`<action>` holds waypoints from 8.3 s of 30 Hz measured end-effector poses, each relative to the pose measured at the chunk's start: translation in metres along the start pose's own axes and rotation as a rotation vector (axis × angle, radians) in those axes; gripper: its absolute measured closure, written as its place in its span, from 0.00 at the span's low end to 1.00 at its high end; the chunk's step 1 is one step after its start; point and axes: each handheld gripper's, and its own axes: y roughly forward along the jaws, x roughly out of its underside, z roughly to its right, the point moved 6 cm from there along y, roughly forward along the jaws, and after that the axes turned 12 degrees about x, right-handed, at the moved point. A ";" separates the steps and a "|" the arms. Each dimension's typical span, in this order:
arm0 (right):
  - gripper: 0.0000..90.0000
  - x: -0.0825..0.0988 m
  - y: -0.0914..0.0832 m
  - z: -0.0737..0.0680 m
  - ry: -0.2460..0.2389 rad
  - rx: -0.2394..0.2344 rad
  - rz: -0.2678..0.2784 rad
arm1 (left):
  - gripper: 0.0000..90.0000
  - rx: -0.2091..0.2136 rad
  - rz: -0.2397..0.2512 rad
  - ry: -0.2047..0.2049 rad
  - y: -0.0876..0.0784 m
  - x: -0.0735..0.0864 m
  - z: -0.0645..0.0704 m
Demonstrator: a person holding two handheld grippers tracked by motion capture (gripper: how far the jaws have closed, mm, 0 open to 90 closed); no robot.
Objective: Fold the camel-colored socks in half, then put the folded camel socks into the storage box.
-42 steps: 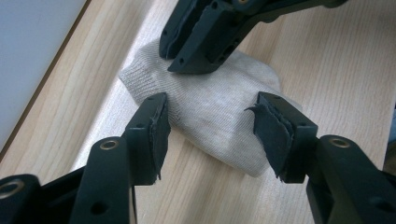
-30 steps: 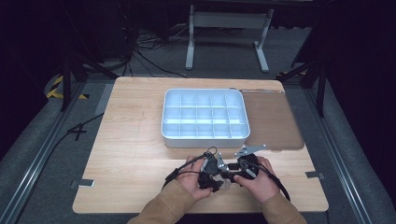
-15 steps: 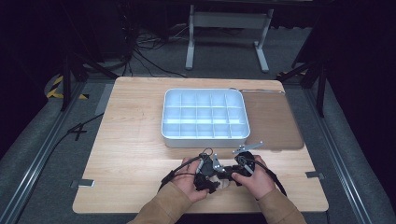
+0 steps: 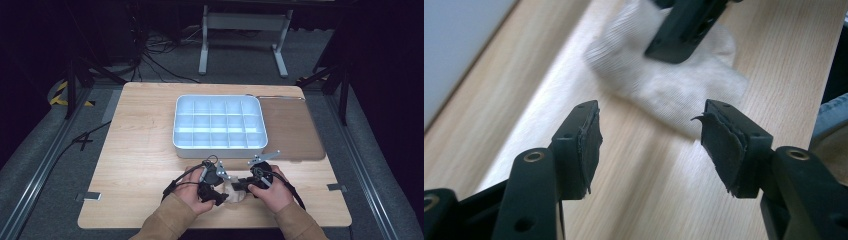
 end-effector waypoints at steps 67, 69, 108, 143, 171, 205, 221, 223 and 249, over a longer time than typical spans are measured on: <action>0.84 -0.121 -0.087 0.040 -0.080 0.280 0.141 | 0.52 -0.085 0.188 -0.249 -0.111 0.045 -0.061; 0.84 -0.125 -0.089 0.044 -0.081 0.290 0.143 | 0.51 -0.084 0.190 -0.250 -0.110 0.045 -0.061; 0.83 -0.141 -0.073 0.103 -0.114 0.451 0.067 | 0.51 -0.078 0.179 -0.258 -0.110 0.047 -0.065; 0.82 -0.107 -0.022 0.108 -0.116 0.452 -0.151 | 0.51 -0.082 0.163 -0.256 -0.108 0.049 -0.066; 0.82 -0.098 0.010 0.113 -0.143 0.490 -0.356 | 0.50 -0.095 0.165 -0.296 -0.112 0.066 -0.064; 0.55 -0.106 -0.091 0.085 -0.168 0.323 0.104 | 0.50 -0.089 0.181 -0.308 -0.120 0.075 -0.056; 0.50 -0.075 -0.109 0.049 -0.249 0.191 0.180 | 0.50 -0.072 0.163 -0.281 -0.115 0.067 -0.051; 0.49 -0.069 -0.107 0.044 -0.256 0.174 0.185 | 0.50 -0.071 0.159 -0.282 -0.115 0.066 -0.050; 0.46 -0.004 -0.050 0.034 -0.245 0.172 0.155 | 0.48 -0.075 0.135 -0.269 -0.106 0.068 -0.048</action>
